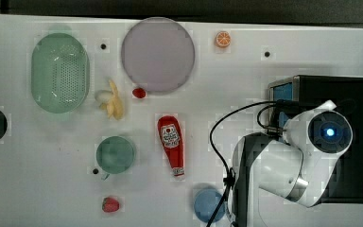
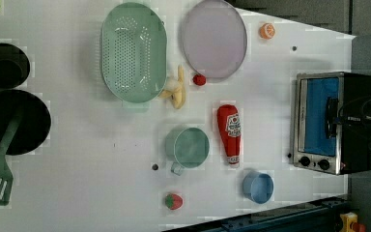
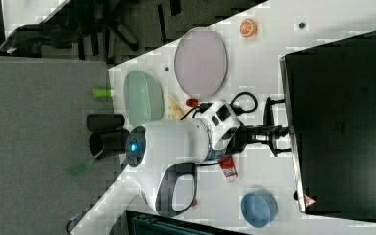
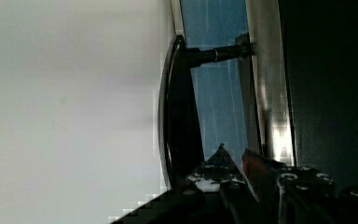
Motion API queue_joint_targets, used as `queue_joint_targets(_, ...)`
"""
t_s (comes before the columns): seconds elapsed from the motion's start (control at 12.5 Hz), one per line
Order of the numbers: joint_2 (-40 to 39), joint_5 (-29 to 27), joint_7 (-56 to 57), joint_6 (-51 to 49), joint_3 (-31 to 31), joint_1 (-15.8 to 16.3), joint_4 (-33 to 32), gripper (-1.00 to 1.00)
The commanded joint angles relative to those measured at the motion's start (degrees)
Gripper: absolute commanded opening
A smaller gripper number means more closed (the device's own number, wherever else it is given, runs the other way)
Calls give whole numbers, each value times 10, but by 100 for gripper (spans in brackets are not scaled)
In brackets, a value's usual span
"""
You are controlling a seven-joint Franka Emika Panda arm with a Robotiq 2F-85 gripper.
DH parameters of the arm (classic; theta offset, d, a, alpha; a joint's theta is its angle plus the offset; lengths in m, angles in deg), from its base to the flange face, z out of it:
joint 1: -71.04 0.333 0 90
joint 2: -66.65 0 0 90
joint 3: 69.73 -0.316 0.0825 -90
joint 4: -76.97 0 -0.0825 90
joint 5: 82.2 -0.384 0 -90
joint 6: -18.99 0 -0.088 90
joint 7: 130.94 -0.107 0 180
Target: Flap open oven.
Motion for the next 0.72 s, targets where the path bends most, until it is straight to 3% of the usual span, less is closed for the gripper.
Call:
queue_joint_targets(0.08,-6,48,5,6,-17,19,3,-65)
queue_joint_targets(0.4,-11,155,-130,-18,-32,43,2,-65)
queue_joint_targets(0.72,-25,211,-206,-45,-57,60,2,-65)
